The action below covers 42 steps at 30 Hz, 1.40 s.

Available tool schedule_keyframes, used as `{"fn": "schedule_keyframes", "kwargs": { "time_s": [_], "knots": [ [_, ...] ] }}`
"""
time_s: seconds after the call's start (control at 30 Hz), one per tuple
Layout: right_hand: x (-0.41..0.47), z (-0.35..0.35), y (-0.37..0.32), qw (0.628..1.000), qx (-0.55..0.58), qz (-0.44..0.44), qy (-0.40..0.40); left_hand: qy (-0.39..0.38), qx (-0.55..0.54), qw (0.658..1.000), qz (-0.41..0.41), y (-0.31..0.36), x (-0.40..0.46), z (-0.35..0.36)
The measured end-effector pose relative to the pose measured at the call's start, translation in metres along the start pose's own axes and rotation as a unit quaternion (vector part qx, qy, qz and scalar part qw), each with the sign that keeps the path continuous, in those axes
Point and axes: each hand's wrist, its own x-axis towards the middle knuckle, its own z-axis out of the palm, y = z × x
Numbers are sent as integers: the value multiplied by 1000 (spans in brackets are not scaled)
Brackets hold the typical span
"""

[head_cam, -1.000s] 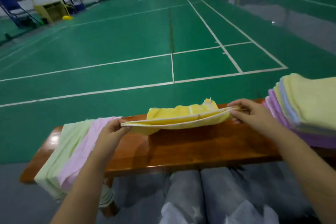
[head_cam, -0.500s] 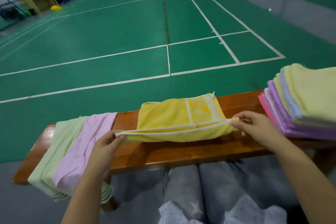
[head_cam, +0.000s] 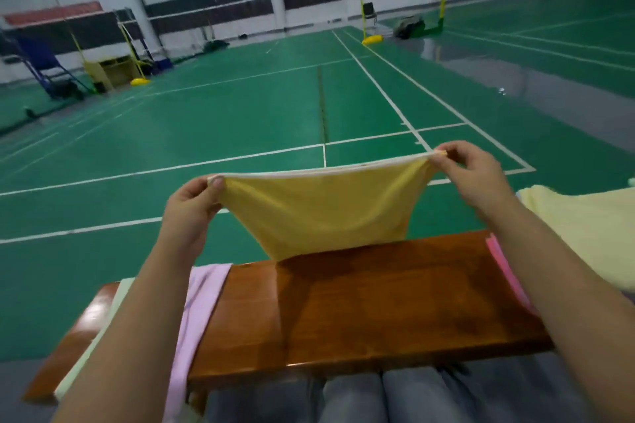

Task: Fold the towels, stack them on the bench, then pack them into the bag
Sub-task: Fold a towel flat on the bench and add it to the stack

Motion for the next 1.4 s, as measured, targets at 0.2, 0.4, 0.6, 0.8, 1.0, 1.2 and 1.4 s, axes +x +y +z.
{"fn": "schedule_keyframes", "kwargs": {
  "time_s": [0.2, 0.4, 0.6, 0.8, 1.0, 1.2, 1.4],
  "knots": [
    [30, -22, -68, 988, 148, -39, -25, 3, -44, 996, 75, 63, 14, 2],
    [18, -48, -89, 939, 323, 33, -110, -3, -78, 995, 67, 87, -8, 0],
    [20, -30, -74, 935, 291, 175, -105, 73, -46, 993, -79, 58, -4, 6],
    [7, 21, -53, 923, 265, 279, -13, 127, -67, 979, -148, 18, -18, 45],
    [-55, 90, -64, 980, 127, 154, -23, 34, -51, 988, -140, 8, -68, 110],
    [-93, 106, -66, 993, 70, 85, -38, -3, -20, 992, -126, -5, -110, 126],
    [-109, 104, -56, 997, -42, 34, -61, -14, 50, 994, -101, -18, -126, 121]
  ]
}}
